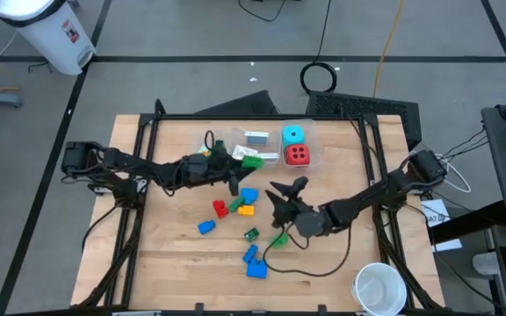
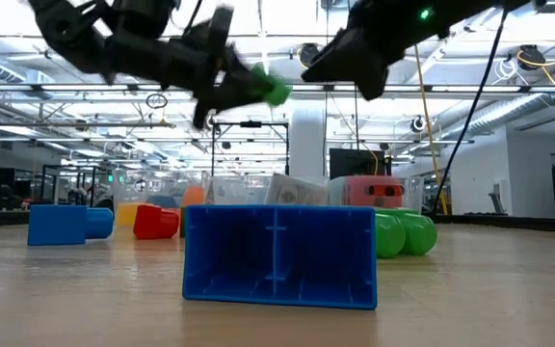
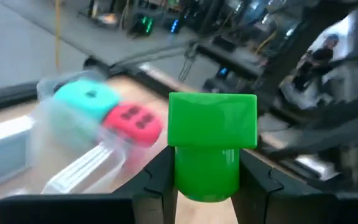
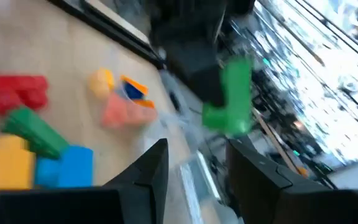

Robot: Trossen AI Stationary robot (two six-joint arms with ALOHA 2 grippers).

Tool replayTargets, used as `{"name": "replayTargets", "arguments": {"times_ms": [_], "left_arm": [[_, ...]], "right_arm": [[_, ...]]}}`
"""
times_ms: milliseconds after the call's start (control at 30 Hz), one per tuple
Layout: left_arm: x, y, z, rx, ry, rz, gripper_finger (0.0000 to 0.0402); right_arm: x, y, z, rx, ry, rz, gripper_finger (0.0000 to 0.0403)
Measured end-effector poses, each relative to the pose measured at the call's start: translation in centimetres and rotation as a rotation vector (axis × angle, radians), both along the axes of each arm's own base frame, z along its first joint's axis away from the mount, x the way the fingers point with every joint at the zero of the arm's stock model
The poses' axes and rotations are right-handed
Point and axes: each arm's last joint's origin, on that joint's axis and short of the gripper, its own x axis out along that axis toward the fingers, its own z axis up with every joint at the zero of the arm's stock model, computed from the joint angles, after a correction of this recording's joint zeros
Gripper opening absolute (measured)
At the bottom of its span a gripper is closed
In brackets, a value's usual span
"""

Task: Pick & Place Toys
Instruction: Put the green game piece into the left transparent bin

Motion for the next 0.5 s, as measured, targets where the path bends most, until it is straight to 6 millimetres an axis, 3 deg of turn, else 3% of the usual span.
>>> {"name": "replayTargets", "arguments": {"times_ms": [233,500], "left_arm": [[-3.9,1.6,-1.1,0.008,0.036,0.166,0.0110],[-9.5,2.9,-4.5,-0.040,0.102,0.461,0.0110]], "right_arm": [[-1.5,0.9,1.7,0.045,-0.048,0.046,0.0129],[-3.2,0.0,2.4,0.141,-0.132,0.059,0.0130]]}}
